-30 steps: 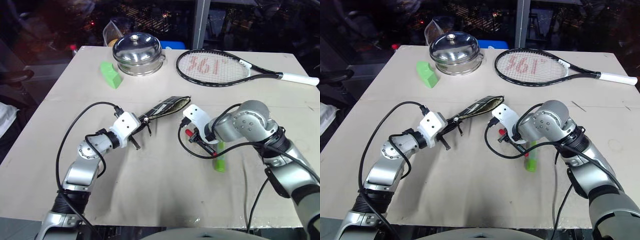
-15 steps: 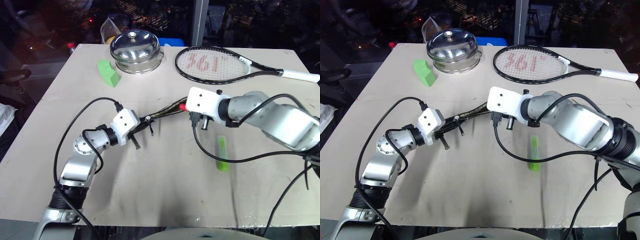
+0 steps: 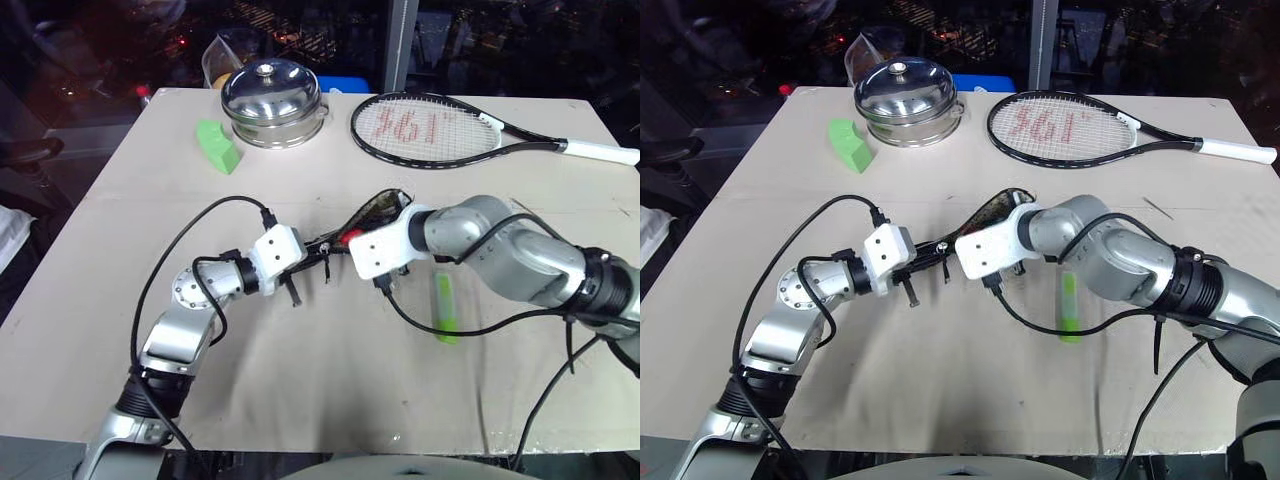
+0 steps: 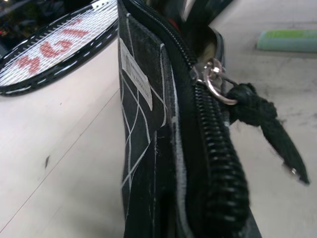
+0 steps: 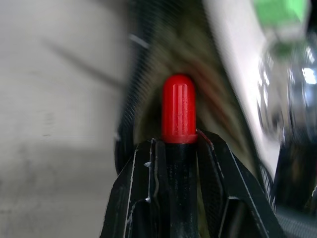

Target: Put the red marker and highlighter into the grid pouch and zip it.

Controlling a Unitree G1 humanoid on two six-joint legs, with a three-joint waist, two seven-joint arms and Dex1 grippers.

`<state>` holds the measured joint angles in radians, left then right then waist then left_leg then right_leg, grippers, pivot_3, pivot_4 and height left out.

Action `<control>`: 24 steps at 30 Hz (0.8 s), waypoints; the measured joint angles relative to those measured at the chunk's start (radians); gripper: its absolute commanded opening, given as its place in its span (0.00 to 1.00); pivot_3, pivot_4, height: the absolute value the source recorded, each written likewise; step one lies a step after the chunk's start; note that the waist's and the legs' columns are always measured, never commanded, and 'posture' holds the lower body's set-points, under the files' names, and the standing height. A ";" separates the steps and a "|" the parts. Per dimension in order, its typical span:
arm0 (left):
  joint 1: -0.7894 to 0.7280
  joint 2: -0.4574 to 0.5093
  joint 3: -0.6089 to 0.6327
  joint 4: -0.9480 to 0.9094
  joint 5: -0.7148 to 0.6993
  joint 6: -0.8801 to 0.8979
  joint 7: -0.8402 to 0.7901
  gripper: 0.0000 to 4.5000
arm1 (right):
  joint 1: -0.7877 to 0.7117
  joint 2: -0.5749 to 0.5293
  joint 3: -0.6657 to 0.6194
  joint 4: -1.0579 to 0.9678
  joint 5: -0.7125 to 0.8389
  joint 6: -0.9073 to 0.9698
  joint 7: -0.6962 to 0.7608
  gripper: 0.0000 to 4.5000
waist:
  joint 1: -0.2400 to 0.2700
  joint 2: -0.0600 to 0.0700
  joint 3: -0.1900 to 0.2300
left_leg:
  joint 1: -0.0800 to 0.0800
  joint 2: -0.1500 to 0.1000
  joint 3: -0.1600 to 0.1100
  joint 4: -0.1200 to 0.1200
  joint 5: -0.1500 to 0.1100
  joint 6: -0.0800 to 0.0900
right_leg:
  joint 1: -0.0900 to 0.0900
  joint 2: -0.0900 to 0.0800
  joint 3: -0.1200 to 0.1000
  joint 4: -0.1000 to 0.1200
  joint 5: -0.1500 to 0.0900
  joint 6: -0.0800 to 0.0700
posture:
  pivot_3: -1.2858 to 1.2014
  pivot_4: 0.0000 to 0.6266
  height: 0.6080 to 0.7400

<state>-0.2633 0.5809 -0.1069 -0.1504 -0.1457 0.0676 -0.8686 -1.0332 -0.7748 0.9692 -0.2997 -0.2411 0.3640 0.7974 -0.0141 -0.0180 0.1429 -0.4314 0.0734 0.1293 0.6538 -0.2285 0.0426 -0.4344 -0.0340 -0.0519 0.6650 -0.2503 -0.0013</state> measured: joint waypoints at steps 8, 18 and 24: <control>-0.041 -0.024 -0.056 0.032 0.070 -0.051 0.000 0.00 | 0.059 0.070 -0.058 0.293 -0.100 -0.442 0.049 0.07 | 0.002 0.000 0.000 | 0.001 0.000 0.001 0.001 0.000 0.000 | 0.001 0.001 -0.001 0.001 0.000 0.000 | 0.52 0.24 1.00; -0.127 -0.123 -0.034 0.091 0.054 0.035 0.075 0.00 | 0.177 0.064 -0.223 0.267 -0.093 -0.531 0.188 0.07 | 0.002 0.000 0.000 | 0.001 0.000 0.000 0.006 0.000 -0.001 | 0.001 0.001 0.000 0.007 0.000 0.000 | 0.52 0.24 1.00; -0.114 -0.111 -0.031 0.092 0.024 0.037 0.038 0.00 | 0.179 0.078 -0.305 0.197 -0.105 -0.506 0.258 0.07 | 0.002 0.000 0.000 | 0.002 0.001 0.000 0.012 0.000 -0.001 | 0.001 0.002 -0.001 0.014 0.000 0.000 | 0.52 0.24 1.00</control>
<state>-0.3773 0.4701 -0.1379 -0.0581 -0.1217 0.1045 -0.8301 -0.8544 -0.6970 0.6639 -0.1025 -0.3463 -0.1424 1.0549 -0.0124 -0.0177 0.1430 -0.4295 0.0741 0.1290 0.6656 -0.2282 0.0420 -0.4337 -0.0323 -0.0527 0.6786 -0.2505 -0.0016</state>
